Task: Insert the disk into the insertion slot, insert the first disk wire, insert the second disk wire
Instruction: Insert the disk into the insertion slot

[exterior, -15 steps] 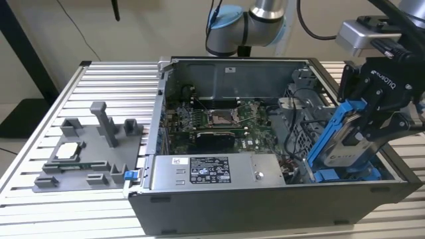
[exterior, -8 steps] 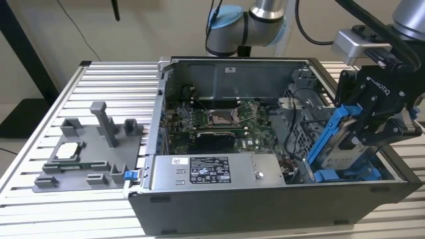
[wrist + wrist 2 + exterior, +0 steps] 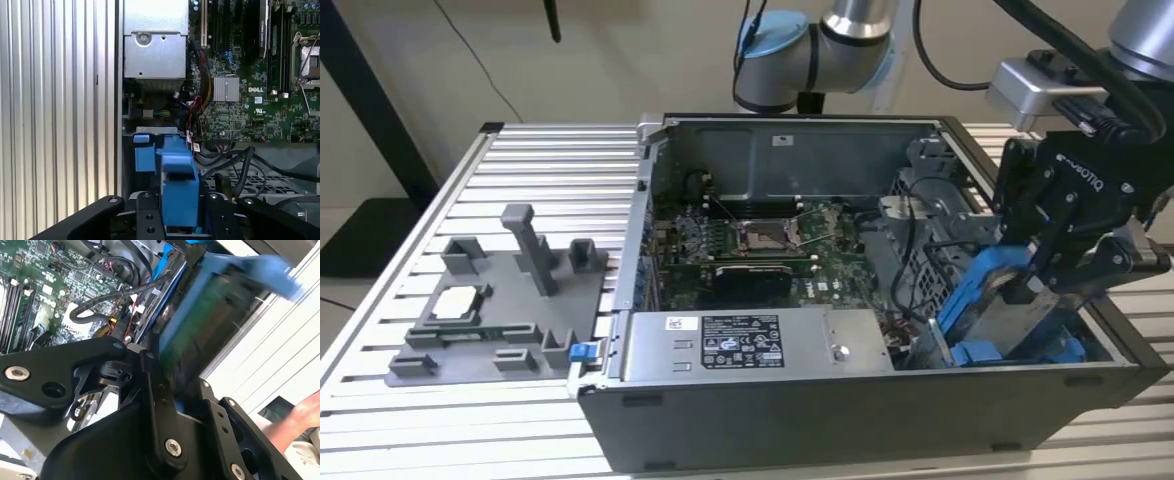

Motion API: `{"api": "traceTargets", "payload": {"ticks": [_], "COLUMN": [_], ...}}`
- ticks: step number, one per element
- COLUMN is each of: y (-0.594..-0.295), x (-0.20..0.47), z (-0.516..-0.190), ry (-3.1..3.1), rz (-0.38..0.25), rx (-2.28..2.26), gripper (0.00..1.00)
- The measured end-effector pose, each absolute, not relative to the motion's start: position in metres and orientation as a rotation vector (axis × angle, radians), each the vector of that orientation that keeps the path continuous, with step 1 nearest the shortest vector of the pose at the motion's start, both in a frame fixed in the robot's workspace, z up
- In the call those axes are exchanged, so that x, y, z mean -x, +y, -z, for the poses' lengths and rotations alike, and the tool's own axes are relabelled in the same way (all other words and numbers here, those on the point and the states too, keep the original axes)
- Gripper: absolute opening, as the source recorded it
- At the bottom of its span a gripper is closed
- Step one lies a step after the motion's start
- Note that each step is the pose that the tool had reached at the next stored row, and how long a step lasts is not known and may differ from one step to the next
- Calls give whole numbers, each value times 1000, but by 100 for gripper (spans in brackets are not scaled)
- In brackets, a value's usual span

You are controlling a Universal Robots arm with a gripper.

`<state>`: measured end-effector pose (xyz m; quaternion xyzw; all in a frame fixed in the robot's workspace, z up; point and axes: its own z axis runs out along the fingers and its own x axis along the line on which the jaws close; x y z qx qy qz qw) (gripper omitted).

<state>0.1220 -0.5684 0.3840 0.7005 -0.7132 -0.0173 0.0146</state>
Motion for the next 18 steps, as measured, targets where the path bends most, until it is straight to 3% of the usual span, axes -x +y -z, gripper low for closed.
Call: {"api": "traceTargets", "payload": {"ticks": [18], "y": [-559], "x": [-122], "z": [-400], "ry": [-2221], "rz": [54], "rx": [-2180], "gripper": [100]}}
